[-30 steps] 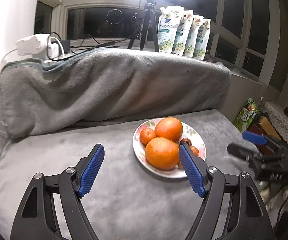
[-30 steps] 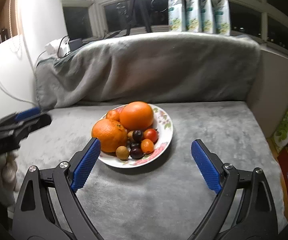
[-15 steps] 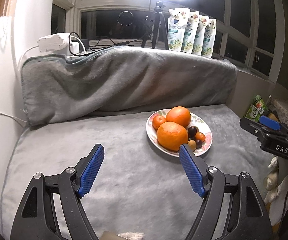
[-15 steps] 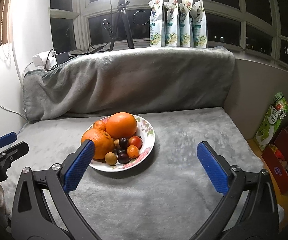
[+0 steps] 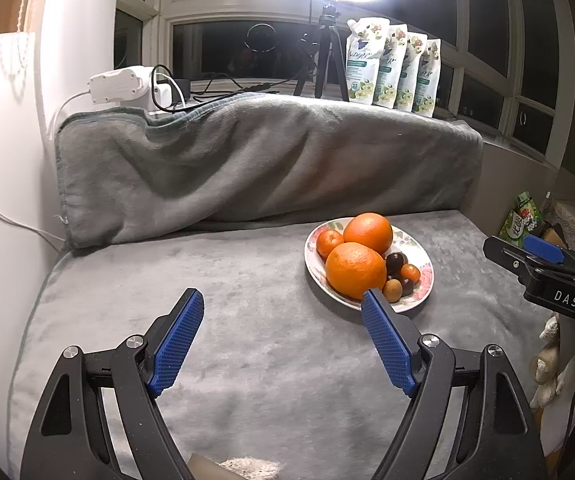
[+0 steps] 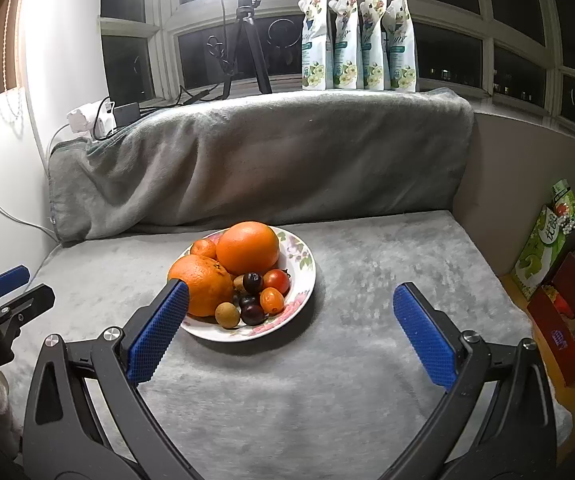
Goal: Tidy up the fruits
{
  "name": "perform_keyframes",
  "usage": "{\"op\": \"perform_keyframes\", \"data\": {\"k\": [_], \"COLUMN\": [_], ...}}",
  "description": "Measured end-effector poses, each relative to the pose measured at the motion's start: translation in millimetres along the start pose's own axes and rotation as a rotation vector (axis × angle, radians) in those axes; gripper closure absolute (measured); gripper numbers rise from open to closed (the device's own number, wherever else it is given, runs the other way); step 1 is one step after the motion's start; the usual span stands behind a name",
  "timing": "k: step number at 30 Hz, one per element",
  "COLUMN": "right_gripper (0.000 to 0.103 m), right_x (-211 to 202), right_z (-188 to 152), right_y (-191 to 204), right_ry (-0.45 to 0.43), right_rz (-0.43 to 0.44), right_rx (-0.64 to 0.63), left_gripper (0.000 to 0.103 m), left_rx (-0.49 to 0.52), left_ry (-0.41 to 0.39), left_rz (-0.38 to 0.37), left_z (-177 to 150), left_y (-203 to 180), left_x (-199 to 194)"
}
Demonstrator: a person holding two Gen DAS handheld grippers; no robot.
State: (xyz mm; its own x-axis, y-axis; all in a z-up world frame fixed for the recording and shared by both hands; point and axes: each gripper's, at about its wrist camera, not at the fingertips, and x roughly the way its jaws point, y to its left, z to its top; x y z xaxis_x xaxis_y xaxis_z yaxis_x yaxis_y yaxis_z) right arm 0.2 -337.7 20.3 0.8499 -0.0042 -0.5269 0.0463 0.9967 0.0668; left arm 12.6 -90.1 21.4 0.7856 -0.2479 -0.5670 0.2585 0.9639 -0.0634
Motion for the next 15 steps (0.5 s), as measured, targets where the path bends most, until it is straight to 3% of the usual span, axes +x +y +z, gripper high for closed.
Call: {"op": "perform_keyframes", "data": {"k": [15], "right_gripper": [0.0], "right_x": [0.2], "right_z": [-0.7], "right_y": [2.2], "right_ry": [0.003], "right_rz": [0.003], "right_rx": [0.004], "left_gripper": [0.018], "left_rx": [0.007], "left_ry": [-0.004], "left_rz": [0.021], "left_z": [-0.7], "left_y": [-1.8], "left_x": [-2.2]}}
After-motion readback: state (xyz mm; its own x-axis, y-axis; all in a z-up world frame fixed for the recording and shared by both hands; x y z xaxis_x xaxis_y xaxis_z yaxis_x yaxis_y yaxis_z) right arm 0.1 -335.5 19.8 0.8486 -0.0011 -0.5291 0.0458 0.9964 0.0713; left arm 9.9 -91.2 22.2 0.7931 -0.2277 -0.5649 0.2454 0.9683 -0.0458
